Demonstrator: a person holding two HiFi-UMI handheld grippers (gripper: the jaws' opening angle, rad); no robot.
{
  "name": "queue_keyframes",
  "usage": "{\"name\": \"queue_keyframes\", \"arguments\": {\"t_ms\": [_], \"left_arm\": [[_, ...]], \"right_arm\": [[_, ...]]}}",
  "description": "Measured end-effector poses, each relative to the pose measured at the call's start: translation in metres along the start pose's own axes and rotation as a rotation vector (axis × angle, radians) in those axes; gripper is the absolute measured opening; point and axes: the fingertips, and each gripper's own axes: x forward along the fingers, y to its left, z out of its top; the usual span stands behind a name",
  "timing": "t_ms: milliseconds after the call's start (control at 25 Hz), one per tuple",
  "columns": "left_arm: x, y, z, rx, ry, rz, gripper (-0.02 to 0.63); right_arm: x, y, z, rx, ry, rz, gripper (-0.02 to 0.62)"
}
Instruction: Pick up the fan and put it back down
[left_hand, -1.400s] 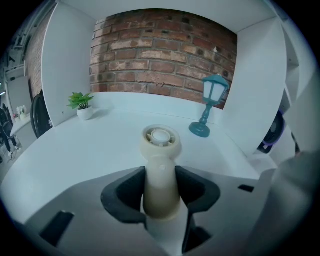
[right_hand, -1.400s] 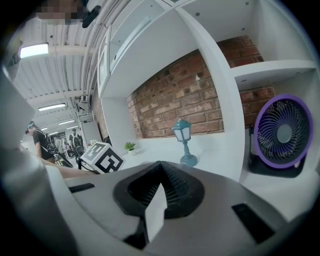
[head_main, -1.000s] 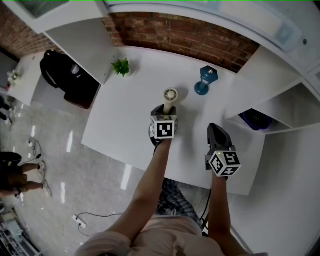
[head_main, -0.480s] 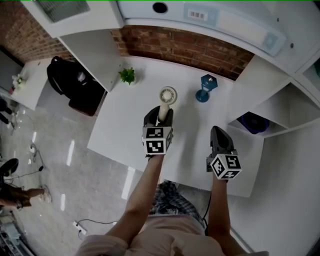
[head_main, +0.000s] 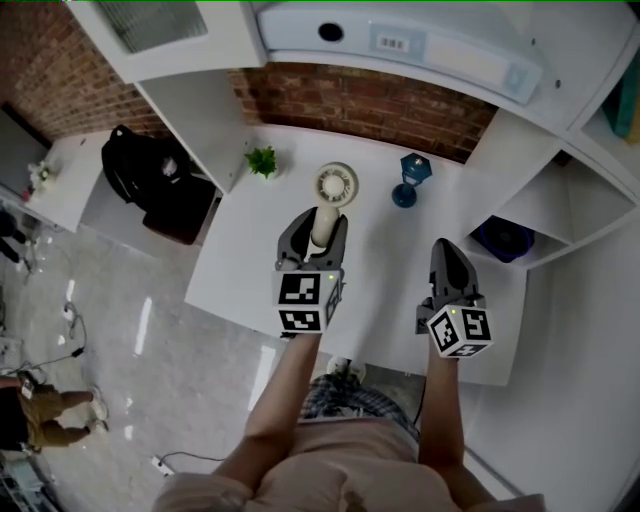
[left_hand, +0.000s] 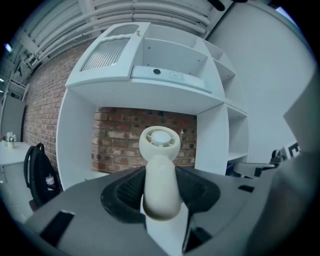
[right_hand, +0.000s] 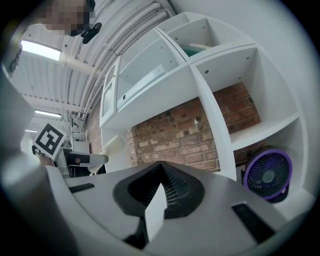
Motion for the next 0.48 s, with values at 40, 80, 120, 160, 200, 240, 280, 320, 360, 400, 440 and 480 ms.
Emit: {"name": "queue_keyframes", "arguments": {"t_ms": [40,80,120,160,200,240,280,320,360,400,440,480], "left_arm": [[-0.002,0.0,0.002,0.003,-0.004,-0.002,0.204],[-0.003,0.0,0.003,0.003,-0.006,-0.003,0.204],[-0.004,0.001,0.003,0.002,-0.007,-0.004,0.204],[-0.004,0.001,0.003,0.001,-0.007,-0.005,0.204],[-0.003,0.002,0.003,-0.001,-0.005,-0.006,0.204],[-0.002,0.003,0.001,-0.004,-0.002,-0.006,0.204],[0.001,0.005,-0.001,-0.008,0.003,-0.006,0.204],[0.004,0.007,-0.004,-0.01,0.01,-0.004,0.204],[0.008,0.009,-0.009,-0.013,0.02,-0.003,0.204],[0.013,0.011,-0.015,-0.015,0.032,-0.003,0.204],[0.02,0.013,-0.022,-0.017,0.046,-0.003,0.204],[0.026,0.015,-0.03,-0.02,0.062,-0.003,0.204]], "right_arm": [[-0.001,0.002,0.003,-0.002,-0.007,-0.001,0.015],[-0.001,0.004,0.004,-0.003,-0.011,-0.003,0.015],[-0.002,0.005,0.004,-0.002,-0.014,-0.005,0.015],[-0.001,0.005,0.004,-0.001,-0.015,-0.008,0.015],[0.0,0.005,0.003,0.0,-0.014,-0.01,0.015],[0.002,0.005,0.002,-0.001,-0.011,-0.011,0.015],[0.004,0.005,0.0,-0.002,-0.006,-0.011,0.015],[0.007,0.005,-0.002,-0.004,0.001,-0.009,0.015],[0.011,0.004,-0.005,-0.006,0.01,-0.008,0.015],[0.015,0.004,-0.009,-0.006,0.019,-0.007,0.015],[0.02,0.003,-0.014,-0.006,0.03,-0.006,0.015],[0.024,0.002,-0.019,-0.005,0.042,-0.004,0.015]]}}
